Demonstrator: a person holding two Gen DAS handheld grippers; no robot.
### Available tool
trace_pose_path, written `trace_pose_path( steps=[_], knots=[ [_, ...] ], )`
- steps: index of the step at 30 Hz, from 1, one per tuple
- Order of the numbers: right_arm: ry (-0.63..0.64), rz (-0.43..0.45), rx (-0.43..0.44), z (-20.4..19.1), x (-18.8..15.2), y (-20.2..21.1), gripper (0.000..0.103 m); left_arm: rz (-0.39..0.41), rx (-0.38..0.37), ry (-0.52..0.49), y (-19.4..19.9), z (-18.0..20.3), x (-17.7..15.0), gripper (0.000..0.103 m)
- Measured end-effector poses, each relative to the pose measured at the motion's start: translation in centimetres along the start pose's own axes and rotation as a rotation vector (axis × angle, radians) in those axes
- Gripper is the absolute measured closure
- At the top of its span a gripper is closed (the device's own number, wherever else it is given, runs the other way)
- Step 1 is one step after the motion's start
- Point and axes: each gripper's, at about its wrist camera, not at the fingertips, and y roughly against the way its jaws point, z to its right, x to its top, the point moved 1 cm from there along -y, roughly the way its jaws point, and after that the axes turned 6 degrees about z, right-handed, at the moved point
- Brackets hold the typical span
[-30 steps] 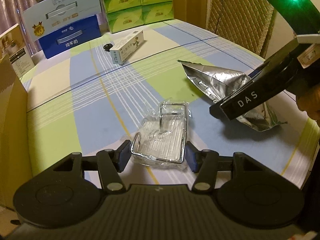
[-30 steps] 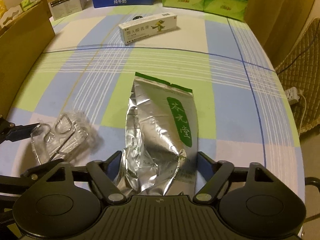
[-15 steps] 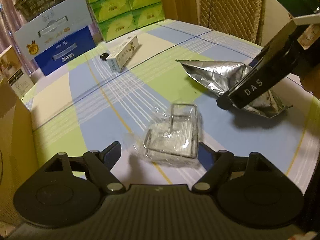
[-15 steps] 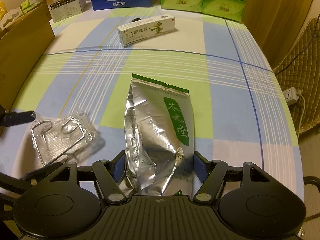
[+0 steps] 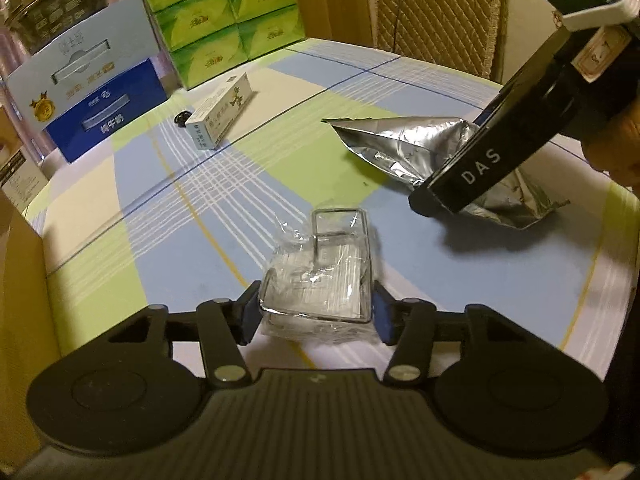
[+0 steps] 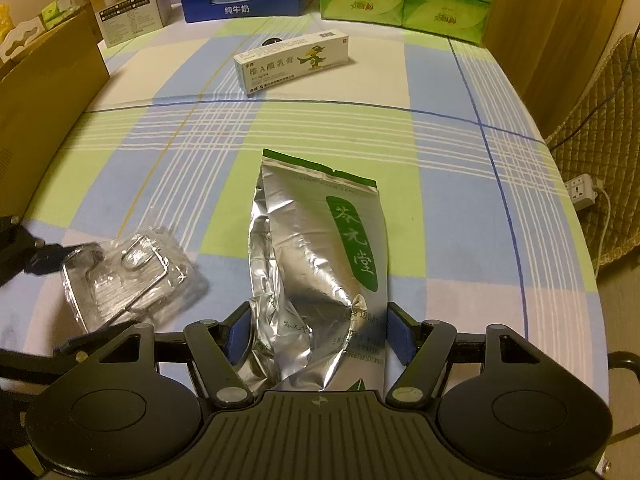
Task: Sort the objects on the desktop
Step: 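Lift the wire rack and silver bag above the table with both tools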
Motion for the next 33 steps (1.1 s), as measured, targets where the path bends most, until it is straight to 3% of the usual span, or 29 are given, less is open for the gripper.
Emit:
trace_pose_path(
  steps=[9,19,33],
  knots=[
    [-0.039,0.024,0.002,0.3,-0.2,1.2,0.052,-0.001,0.027,0.136,1.9,-0.1,-0.2,0.054],
    [-0.086,0.054,0.011,-0.2,-0.4,3.9,0.053,0.02,0.058,0.177,4.6,-0.2,0.7,0.054],
    [-0.049,0.137,0.04,-3.0,0.9,9.3,0.053,0.064,0.127,0.268,9.4,-1.6,2.6,0.054]
  ],
)
